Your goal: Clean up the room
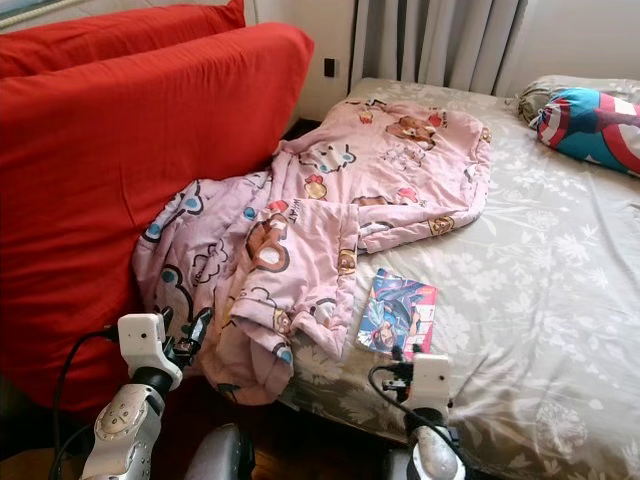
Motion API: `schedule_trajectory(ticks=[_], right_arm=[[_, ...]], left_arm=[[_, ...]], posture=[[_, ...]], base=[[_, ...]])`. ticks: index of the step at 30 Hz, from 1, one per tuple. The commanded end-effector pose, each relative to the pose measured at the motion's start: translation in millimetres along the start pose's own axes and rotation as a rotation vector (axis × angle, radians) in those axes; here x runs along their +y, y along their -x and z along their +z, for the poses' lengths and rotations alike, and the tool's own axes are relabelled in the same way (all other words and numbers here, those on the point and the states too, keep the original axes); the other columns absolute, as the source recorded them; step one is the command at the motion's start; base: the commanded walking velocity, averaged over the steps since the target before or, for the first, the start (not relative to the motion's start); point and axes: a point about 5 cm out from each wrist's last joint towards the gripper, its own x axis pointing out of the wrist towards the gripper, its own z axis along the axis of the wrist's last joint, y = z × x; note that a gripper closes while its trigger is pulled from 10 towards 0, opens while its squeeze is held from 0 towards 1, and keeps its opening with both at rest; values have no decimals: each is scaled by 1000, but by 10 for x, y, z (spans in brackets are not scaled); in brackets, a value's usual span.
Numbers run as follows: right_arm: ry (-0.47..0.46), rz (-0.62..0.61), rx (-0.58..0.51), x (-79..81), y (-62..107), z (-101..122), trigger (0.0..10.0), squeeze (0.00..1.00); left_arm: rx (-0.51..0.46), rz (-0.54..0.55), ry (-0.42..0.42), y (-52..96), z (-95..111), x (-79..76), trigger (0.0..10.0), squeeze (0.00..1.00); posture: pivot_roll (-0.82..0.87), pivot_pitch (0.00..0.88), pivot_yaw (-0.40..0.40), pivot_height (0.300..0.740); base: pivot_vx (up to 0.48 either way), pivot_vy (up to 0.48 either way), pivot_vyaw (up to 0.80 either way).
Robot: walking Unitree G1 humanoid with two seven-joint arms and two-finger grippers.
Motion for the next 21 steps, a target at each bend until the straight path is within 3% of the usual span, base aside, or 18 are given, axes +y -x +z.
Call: schedule_trajectory(ticks=[1, 21], right_arm=[[-7, -17, 17, -31, 1, -19, 10000, 0], [-6, 76, 9, 92, -23, 17, 10000, 0]], left_arm=[[-1, -6, 0, -12, 18, -6, 10000, 0], [3, -15, -1, -18, 15, -20, 10000, 0]], posture=[[32, 43, 21, 608], [28, 45, 24, 608]], base=[[292, 0, -500], [307, 0, -25]])
